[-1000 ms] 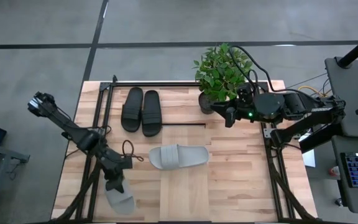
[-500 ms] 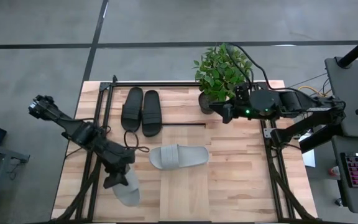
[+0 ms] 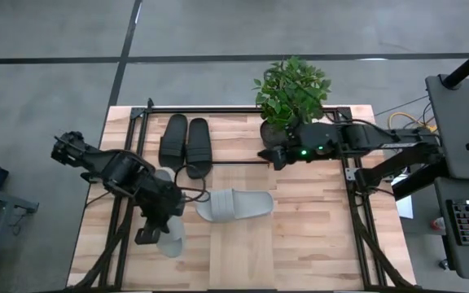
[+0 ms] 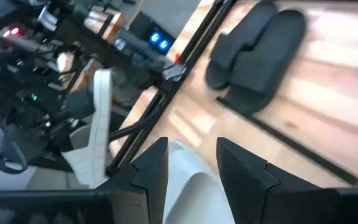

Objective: Pick and place slides into the shelf
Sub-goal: Put the gray slipper on the shelf

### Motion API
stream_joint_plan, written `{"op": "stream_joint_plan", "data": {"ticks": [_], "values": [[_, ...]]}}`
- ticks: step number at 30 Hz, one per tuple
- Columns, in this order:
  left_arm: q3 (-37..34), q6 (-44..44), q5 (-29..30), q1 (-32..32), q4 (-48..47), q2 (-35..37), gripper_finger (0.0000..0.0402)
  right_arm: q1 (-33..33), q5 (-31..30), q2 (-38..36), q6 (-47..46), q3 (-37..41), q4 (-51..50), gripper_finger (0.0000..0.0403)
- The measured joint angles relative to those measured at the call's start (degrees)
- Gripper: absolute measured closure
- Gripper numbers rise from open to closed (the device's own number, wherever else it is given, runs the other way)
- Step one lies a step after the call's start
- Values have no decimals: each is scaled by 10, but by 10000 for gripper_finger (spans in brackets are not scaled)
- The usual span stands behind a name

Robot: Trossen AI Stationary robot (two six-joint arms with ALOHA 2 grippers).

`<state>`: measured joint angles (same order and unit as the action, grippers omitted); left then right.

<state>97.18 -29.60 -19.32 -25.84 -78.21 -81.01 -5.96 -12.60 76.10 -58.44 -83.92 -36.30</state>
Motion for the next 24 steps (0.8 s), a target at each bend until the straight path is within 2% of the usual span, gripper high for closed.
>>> {"op": "stream_joint_plan", "data": {"ticks": [3,9,18,24], "values": [[44,41,3,7,-32,-26,401,3,34,18,4,0,9,275],[113,121,18,7,-119,-72,401,6,40,27,3,0,12,275],[144,222,16,11,-118,-111,401,10,42,25,10,0,62,245],[152,246,15,15,-118,-117,401,11,65,29,14,-1,99,209]]}}
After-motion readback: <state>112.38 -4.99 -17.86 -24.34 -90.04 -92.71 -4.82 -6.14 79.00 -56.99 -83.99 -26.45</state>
